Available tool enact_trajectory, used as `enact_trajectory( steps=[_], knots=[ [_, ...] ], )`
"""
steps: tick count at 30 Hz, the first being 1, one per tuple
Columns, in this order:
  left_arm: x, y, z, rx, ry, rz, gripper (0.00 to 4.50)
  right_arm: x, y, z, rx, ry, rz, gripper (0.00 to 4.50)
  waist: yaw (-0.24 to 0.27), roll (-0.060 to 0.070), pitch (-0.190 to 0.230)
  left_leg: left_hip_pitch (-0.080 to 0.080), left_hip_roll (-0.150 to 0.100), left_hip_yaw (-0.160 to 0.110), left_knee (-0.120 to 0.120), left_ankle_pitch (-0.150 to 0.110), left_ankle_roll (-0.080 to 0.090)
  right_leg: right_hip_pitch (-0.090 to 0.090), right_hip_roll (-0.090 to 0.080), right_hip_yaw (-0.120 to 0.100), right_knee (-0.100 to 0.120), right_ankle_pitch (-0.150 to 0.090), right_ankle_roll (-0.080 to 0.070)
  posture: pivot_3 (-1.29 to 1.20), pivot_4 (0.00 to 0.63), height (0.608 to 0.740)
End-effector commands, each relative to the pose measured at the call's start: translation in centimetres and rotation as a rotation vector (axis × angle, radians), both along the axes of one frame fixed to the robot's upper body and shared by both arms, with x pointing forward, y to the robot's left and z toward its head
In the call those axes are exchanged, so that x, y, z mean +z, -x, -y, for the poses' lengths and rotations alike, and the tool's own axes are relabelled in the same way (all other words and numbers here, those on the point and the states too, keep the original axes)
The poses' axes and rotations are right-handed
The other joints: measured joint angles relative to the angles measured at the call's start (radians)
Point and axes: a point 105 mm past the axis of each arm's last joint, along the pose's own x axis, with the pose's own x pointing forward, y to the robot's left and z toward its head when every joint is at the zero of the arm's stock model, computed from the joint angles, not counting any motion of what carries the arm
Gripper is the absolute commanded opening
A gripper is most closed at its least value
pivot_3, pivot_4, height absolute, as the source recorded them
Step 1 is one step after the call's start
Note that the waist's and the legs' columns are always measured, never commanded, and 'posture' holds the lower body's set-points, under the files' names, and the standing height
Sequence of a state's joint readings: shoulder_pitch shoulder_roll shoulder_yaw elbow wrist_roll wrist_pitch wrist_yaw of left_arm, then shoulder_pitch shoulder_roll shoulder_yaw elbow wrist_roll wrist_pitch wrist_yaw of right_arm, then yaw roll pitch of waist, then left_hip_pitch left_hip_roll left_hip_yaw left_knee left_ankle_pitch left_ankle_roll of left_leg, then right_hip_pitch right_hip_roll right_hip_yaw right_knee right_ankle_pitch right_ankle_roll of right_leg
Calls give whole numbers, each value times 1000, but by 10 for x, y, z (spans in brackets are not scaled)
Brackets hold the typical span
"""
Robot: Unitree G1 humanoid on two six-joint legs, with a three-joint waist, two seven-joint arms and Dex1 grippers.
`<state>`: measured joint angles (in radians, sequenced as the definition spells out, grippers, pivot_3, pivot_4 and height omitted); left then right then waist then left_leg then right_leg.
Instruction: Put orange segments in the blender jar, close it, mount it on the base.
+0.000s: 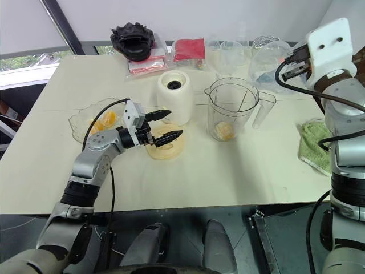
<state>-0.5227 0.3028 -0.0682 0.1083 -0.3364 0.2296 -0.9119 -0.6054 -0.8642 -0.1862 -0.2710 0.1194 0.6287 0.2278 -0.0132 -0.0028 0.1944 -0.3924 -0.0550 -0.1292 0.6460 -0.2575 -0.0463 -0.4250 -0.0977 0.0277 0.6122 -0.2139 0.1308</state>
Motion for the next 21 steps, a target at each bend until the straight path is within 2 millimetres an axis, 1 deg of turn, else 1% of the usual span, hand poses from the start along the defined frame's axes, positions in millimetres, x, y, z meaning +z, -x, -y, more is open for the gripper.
enact_trajectory(
  steps=[1,21],
  knots=[
    [12,4,3,-19,2,57,4500,21,11,-7,9,73,94,47,0,0,0,0,0,0,0,0,0,0,0,0,0,0,0,0,150,740],
    [10,4,1,-14,-14,58,4500,15,8,-9,9,146,86,47,0,0,0,0,0,0,0,0,0,0,0,0,0,0,0,0,150,740]
  ],
)
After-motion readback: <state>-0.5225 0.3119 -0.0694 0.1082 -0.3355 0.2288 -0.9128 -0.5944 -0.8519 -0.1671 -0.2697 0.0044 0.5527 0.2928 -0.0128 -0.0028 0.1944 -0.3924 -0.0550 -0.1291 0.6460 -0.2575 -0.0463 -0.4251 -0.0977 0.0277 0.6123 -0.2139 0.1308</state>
